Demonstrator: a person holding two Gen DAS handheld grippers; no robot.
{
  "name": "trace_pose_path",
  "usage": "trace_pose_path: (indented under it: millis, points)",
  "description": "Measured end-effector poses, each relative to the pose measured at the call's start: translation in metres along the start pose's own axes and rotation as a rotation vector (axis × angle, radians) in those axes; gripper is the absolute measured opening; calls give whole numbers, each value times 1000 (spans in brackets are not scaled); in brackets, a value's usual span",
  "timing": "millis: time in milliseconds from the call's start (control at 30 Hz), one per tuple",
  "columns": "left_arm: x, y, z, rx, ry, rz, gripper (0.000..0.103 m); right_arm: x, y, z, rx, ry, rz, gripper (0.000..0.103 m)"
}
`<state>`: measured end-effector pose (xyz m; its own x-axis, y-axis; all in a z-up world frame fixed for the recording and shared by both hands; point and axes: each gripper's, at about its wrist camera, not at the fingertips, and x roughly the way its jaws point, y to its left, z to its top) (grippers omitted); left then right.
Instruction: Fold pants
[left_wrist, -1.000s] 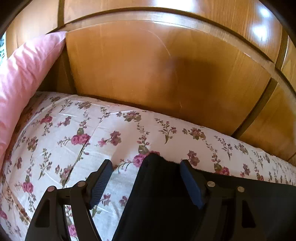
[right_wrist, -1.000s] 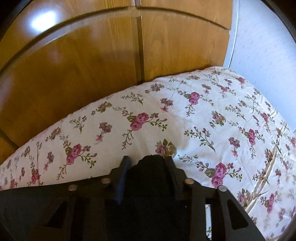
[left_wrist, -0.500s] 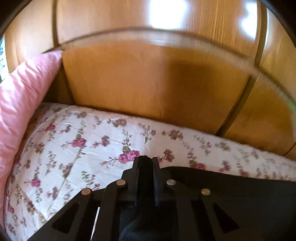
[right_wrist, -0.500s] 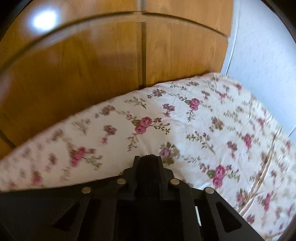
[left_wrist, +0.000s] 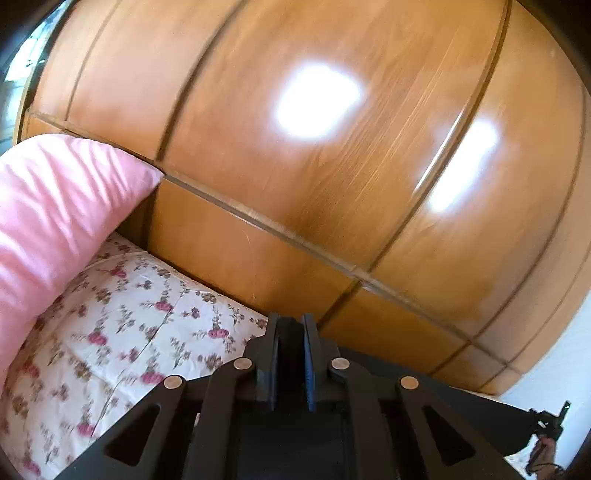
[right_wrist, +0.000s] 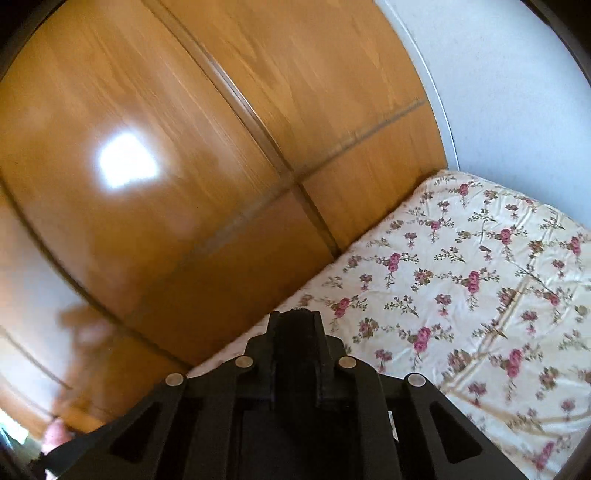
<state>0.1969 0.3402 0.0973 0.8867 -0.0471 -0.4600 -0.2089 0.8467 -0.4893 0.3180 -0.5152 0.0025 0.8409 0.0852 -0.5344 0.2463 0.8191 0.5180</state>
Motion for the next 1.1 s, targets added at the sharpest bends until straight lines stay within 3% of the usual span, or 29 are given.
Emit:
trace_pose_path:
  millis: [133,367,567,800,900,933,967,1000,1100]
  points:
    - [-49,24,-22,-56,-30,-49,11,-41,-22,-17,12,-12,48,13]
    - [-109,81,-95,-254,-57,-92,11,-82,-84,-75,116,15,77,13]
    - [-127,111,-148,-343,-45,-86,11,-99,-131,-122,254,27,125,13]
    - [-130,139,-202,-447,-15,-64,11,-106,-154,-152,308,46,102,16]
    - [-134,144,-217,-461,-34,-47,17,-110,-157,-158,317,70,58,30]
    - [-137,144,-219,-466,-41,-46,22,-113,-156,-159,315,77,28,48]
    - [-142,145,-223,-474,-57,-40,35,-118,-156,-160,320,73,20,52]
    - [-146,145,-225,-482,-66,-38,42,-125,-158,-161,333,51,29,52]
    - [-162,149,-226,-519,-91,-17,43,-148,-161,-167,364,-2,24,56]
